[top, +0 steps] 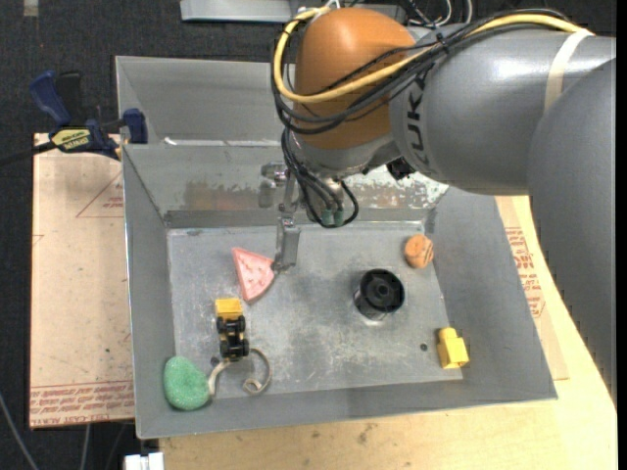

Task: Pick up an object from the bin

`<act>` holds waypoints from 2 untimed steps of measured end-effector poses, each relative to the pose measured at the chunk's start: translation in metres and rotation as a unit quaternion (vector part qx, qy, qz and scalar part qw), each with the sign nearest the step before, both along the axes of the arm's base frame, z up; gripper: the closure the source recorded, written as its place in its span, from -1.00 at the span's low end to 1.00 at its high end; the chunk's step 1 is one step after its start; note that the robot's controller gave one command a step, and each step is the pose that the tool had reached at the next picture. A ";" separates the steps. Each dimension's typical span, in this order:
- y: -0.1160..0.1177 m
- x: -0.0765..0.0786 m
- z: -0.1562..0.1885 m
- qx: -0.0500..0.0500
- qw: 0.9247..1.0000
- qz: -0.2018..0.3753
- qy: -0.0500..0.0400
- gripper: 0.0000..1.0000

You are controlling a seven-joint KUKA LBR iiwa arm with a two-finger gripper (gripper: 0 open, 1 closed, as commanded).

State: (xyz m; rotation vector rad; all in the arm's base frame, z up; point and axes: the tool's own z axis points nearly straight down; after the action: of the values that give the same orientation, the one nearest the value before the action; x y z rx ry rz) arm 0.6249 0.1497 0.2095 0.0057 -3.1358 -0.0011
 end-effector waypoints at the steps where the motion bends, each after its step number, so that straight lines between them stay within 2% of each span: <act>1: -0.001 0.001 0.005 0.000 1.000 -0.001 -0.004 -1.00; 2: 0.001 -0.009 -0.022 0.001 0.999 0.036 -0.008 -1.00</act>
Offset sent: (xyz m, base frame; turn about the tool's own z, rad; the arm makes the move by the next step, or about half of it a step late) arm -0.0314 0.0043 -0.0769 -0.1957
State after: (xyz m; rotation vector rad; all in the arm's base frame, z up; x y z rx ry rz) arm 0.6161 0.1511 0.1877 0.1187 -3.1504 -0.0034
